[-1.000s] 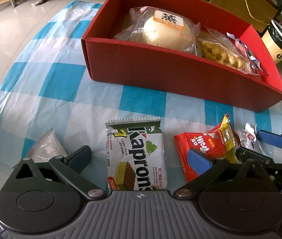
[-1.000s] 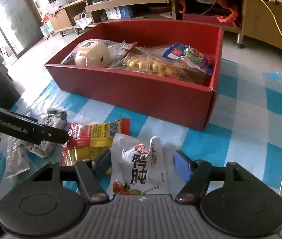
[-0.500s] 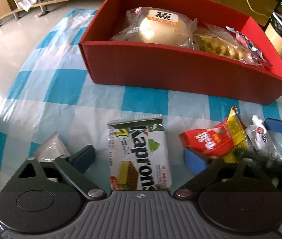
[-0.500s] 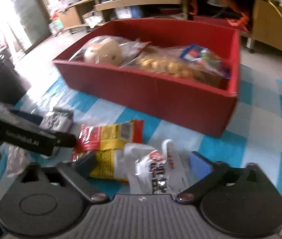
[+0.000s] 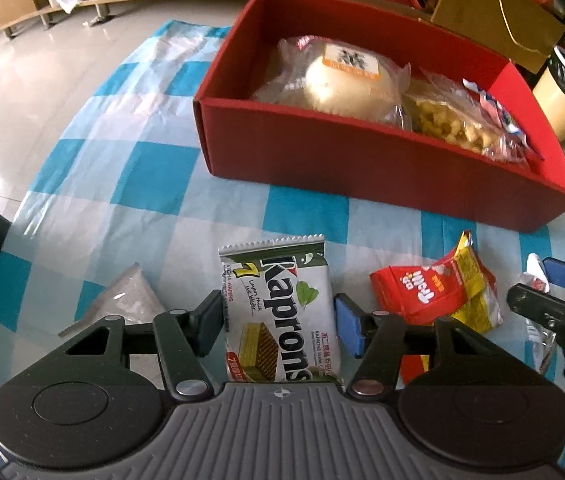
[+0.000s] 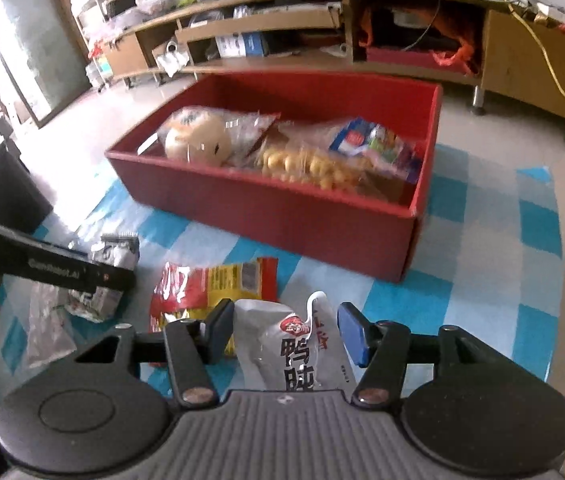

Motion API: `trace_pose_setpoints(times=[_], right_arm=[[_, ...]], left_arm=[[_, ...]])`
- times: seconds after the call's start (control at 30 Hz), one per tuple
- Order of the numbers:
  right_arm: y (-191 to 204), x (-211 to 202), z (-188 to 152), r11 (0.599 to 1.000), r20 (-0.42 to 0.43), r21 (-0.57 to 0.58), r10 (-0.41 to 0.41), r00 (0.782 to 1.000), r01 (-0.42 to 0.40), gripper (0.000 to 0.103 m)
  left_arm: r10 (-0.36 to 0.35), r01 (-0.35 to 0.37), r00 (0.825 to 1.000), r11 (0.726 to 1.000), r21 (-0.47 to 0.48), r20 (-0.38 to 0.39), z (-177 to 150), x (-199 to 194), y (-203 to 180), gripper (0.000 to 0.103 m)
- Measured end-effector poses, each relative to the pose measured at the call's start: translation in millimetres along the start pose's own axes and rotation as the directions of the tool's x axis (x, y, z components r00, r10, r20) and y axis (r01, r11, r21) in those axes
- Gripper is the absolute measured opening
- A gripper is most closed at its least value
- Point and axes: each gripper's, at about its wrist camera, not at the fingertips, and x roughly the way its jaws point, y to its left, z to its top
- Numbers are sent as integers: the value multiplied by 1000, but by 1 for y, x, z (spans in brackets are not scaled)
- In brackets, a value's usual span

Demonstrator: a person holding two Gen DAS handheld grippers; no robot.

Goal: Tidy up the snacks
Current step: 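Grasp the white duck gizzard packet with the right tool while left tool holds the wafer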

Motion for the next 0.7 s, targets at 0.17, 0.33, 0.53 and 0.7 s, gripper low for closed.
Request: trace_pose_setpoints(times=[0.17, 0.33, 0.53, 0.7], right_arm=[[-3, -9, 8, 1000, 38, 22, 18, 999, -19, 56], [-3, -13, 16, 999, 64, 26, 31, 997, -33, 56], [-4, -15, 22, 999, 82, 31, 36, 996, -39, 56], [-5, -15, 25, 999, 91, 33, 40, 995, -43, 56]], left_arm=[[-17, 18, 999, 1000, -19, 29, 4, -10, -1, 66], [-40, 40, 998, 999, -16, 46, 6, -18, -7, 66], [-58, 59, 997, 998, -13, 57, 8, -21, -11, 66], [-72, 73, 994, 997, -13, 78, 11, -28, -11, 66]])
